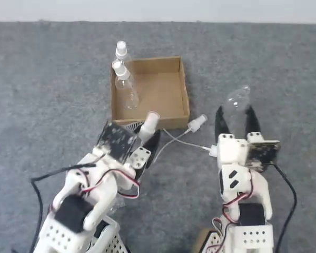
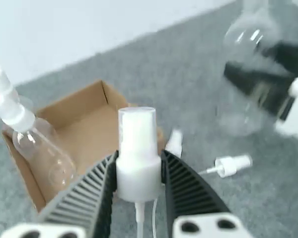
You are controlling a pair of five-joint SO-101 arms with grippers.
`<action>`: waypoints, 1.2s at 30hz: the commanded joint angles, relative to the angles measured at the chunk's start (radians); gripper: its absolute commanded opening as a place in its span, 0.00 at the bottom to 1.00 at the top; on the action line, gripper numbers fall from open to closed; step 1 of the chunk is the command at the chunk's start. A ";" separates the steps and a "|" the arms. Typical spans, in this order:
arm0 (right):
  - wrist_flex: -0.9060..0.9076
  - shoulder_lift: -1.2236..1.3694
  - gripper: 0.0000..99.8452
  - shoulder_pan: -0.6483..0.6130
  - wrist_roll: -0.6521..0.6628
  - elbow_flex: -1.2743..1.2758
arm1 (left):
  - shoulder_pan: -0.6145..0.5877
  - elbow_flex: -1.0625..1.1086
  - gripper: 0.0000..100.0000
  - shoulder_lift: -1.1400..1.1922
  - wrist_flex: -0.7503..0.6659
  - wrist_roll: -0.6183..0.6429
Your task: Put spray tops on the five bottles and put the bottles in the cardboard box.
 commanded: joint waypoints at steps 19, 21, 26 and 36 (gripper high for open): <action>0.033 -0.024 0.01 -0.262 0.120 0.020 | -0.006 0.076 0.01 -0.394 -0.046 0.014; 0.033 -0.024 0.01 -0.280 0.120 0.020 | -0.028 0.076 0.01 -0.394 -0.061 0.014; 0.035 -0.022 0.01 -0.312 0.117 0.020 | -0.183 0.076 0.01 -0.394 -0.166 0.167; 0.033 -0.022 0.01 -0.398 0.114 0.020 | -0.361 0.074 0.01 -0.394 -0.226 0.351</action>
